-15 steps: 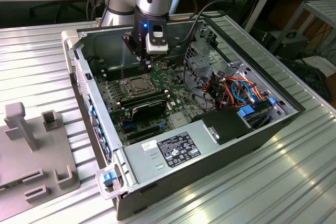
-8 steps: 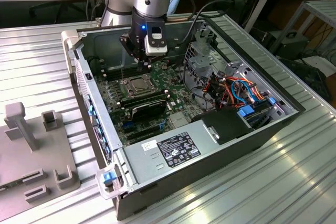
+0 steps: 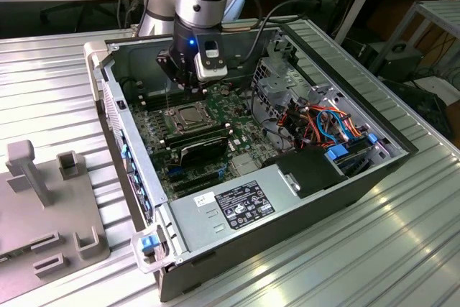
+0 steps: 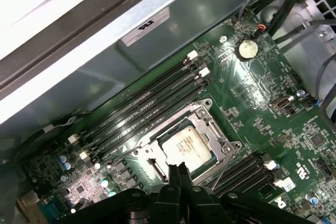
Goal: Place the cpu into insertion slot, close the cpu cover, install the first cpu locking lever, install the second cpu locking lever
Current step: 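Install the first cpu locking lever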
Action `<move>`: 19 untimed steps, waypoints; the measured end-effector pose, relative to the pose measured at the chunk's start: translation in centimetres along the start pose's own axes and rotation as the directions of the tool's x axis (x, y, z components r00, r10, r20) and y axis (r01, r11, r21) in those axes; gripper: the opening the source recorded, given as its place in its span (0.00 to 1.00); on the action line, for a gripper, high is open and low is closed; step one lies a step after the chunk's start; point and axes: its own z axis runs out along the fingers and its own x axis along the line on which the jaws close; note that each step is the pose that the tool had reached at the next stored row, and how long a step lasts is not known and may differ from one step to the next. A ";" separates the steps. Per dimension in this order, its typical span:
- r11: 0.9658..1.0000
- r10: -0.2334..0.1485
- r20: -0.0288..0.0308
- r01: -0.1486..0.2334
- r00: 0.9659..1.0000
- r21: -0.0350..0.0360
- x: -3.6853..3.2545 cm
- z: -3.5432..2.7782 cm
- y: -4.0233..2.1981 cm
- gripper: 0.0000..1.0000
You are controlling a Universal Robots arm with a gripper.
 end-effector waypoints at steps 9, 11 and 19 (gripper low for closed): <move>0.986 -0.169 -0.004 0.169 0.986 0.002 0.62 0.27 -0.43 0.11; 0.985 -0.171 -0.004 0.171 0.985 0.002 1.06 0.26 -0.73 0.11; 0.956 -0.292 -0.006 0.292 0.956 0.003 1.31 0.09 -0.90 0.11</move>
